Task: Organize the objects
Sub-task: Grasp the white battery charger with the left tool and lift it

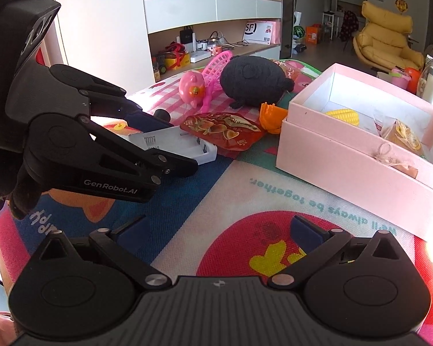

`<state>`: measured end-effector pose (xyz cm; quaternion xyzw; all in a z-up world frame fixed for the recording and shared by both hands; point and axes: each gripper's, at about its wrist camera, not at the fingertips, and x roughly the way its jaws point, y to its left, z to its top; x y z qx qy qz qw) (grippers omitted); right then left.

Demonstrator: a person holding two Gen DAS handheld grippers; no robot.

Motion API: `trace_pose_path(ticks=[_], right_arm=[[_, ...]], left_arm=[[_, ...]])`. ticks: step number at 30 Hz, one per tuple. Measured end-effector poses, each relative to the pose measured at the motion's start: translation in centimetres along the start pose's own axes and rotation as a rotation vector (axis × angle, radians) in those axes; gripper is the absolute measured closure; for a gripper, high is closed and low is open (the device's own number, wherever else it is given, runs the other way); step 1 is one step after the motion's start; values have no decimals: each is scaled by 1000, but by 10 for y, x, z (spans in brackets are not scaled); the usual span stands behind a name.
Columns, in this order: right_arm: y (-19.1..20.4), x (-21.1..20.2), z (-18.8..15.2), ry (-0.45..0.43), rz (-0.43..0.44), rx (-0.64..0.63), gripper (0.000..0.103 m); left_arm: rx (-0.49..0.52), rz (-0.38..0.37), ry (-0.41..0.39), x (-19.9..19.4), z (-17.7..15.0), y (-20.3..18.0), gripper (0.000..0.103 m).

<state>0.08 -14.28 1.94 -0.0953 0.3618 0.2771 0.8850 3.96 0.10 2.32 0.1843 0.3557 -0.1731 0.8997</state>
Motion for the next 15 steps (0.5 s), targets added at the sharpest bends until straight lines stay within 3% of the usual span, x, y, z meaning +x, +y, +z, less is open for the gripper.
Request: trace_pose_path(ticks=[4, 9, 15], right_arm=[[0, 1, -2, -8, -10, 7, 0], [-2, 0, -1, -7, 2, 24, 0], [2, 2, 0, 17, -15, -27, 0]], left_arm=[[-24, 9, -1, -1, 0, -3, 50], [-61, -37, -6, -13, -11, -6, 50], [-202, -11, -39, -56, -49, 3, 50]])
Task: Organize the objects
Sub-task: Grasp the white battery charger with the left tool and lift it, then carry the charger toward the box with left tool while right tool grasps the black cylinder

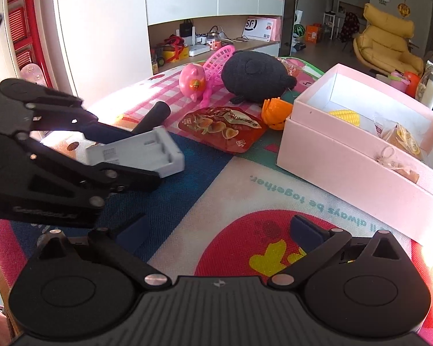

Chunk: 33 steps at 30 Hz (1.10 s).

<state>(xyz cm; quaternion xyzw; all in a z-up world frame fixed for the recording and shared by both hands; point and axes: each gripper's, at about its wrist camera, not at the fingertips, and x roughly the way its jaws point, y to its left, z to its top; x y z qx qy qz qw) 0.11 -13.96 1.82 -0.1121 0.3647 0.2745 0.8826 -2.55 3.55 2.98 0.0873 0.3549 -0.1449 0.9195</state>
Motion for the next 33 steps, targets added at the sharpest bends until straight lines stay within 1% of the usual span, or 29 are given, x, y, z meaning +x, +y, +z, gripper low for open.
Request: trace_pose_path(ticks=[5, 7, 9, 11, 12, 13, 14, 15, 16, 19, 21, 25, 28, 29, 30, 31, 32, 33], right_arm=[[-1, 0, 1, 1, 4, 1, 0], [1, 1, 4, 10, 1, -2, 0], [6, 3, 10, 19, 27, 2, 0], [18, 4, 18, 3, 53, -15, 0], [26, 5, 22, -12, 55, -33, 6], [35, 7, 27, -21, 62, -60, 19], [44, 9, 32, -24, 77, -80, 25], [49, 12, 37, -25, 90, -86, 39], [56, 16, 43, -24, 104, -85, 51], [64, 29, 57, -23, 101, -77, 60], [65, 36, 63, -17, 75, -74, 62], [57, 36, 62, -15, -30, -103, 62], [50, 22, 53, -64, -174, -147, 62], [47, 18, 51, -76, -191, -151, 62], [44, 15, 50, -82, -173, -140, 62], [39, 11, 50, -80, -122, -116, 62], [37, 10, 50, -69, -90, -101, 62], [37, 11, 51, -61, -75, -94, 62]], left_arm=[[-85, 74, 17, -26, -33, 22, 50], [-130, 93, 6, -32, -39, 34, 50], [-170, 118, -7, -36, -43, 45, 50], [-200, 133, -16, -35, -44, 53, 50], [-202, 130, -17, -34, -44, 55, 50], [-194, 128, -19, -33, -45, 54, 50], [-181, 131, -18, -33, -45, 53, 50], [-168, 135, -18, -33, -46, 51, 50], [-157, 136, -22, -33, -47, 50, 50], [-169, 120, -28, -34, -49, 53, 50], [-173, 114, -32, -35, -50, 54, 50], [-176, 117, -39, -35, -51, 53, 50], [-185, 107, -46, -35, -50, 53, 50], [-185, 104, -49, -34, -49, 52, 50], [-184, 101, -51, -34, -49, 51, 50], [-182, 98, -53, -33, -48, 51, 50], [-180, 99, -54, -32, -48, 50, 50], [-179, 100, -54, -32, -48, 49, 50]])
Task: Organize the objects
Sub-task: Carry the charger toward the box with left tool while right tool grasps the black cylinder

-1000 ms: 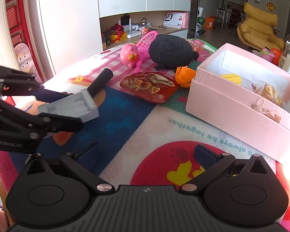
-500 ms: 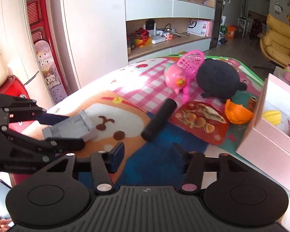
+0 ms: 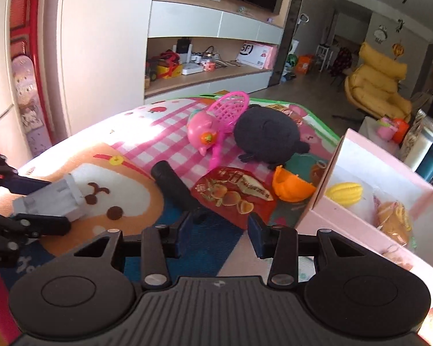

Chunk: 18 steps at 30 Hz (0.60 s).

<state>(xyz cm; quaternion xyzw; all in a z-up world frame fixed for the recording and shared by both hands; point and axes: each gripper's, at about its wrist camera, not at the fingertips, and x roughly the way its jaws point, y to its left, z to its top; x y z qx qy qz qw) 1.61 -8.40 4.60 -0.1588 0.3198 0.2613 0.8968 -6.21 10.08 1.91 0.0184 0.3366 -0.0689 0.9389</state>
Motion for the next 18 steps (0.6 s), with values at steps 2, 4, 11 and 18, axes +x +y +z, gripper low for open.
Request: trace_pose_path(ticks=[2, 4, 11, 18], right_arm=[[4, 6, 3, 18, 15, 23, 60], [9, 14, 5, 45, 49, 71, 55], [29, 42, 15, 32, 35, 89, 39], [27, 65, 35, 50, 9, 278, 17]], left_arm=[[1, 0, 0, 0, 0, 0, 50], [-1, -8, -1, -1, 0, 1, 50], [-22, -24, -5, -4, -2, 10, 50], [-32, -32, -16, -8, -6, 12, 50]])
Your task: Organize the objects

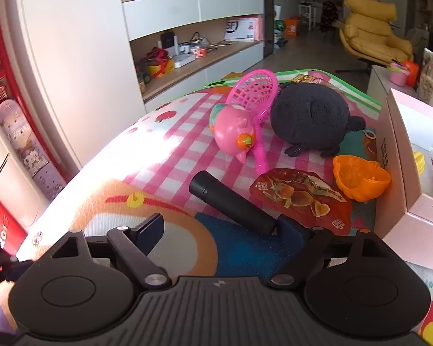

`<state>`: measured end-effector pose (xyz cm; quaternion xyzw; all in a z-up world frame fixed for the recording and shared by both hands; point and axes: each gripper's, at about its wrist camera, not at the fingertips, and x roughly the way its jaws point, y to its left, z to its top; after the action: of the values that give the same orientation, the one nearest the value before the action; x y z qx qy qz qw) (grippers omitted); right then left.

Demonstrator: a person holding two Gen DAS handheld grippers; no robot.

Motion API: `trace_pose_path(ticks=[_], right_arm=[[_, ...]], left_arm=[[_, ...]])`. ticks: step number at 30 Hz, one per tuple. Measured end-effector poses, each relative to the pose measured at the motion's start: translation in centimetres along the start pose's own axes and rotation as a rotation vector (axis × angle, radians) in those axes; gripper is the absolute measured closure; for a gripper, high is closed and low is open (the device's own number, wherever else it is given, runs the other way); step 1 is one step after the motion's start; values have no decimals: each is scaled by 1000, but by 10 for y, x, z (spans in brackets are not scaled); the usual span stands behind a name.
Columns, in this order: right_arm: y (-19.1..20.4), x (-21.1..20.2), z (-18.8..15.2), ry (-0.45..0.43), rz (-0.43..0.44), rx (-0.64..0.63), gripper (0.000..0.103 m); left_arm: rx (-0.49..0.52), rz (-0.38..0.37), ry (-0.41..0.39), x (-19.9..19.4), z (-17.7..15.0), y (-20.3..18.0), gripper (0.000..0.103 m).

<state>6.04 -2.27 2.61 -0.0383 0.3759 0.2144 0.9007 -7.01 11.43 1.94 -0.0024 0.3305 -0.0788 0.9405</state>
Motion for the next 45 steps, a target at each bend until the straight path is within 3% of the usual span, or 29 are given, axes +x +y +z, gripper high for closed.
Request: trace_pose_path(ticks=[6, 8, 9, 11, 16, 20, 26, 30, 35, 41, 45], right_arm=[[9, 18, 14, -8, -80, 74, 15], [14, 20, 14, -18, -110, 39, 20], [16, 19, 12, -23, -118, 7, 27], [16, 13, 7, -17, -82, -41, 27], [8, -34, -19, -42, -16, -198, 27], [-11, -80, -45, -54, -18, -294, 27], [-60, -127, -73, -24, -66, -262, 27], [-95, -152, -89, -13, -54, -189, 27], [-119, -177, -105, -28, -17, -154, 27], [-125, -192, -110, -110, -17, -149, 27], [-132, -190, -108, -113, -25, -130, 27]], left_arm=[[-7, 1, -16, -1, -3, 0, 50], [-12, -2, -20, -2, -4, 1, 50], [-14, -3, -22, -2, -4, 1, 50], [-18, -3, -23, -3, -4, 1, 50], [-26, 9, -18, -3, -4, -2, 50], [-5, 2, 8, -7, -1, -16, 50], [43, -72, 47, -14, 4, -56, 50], [88, -82, -4, -22, 33, -81, 50], [102, -139, -117, -8, 103, -119, 50], [22, -269, -152, 73, 177, -172, 50], [39, -236, -69, 133, 181, -200, 51]])
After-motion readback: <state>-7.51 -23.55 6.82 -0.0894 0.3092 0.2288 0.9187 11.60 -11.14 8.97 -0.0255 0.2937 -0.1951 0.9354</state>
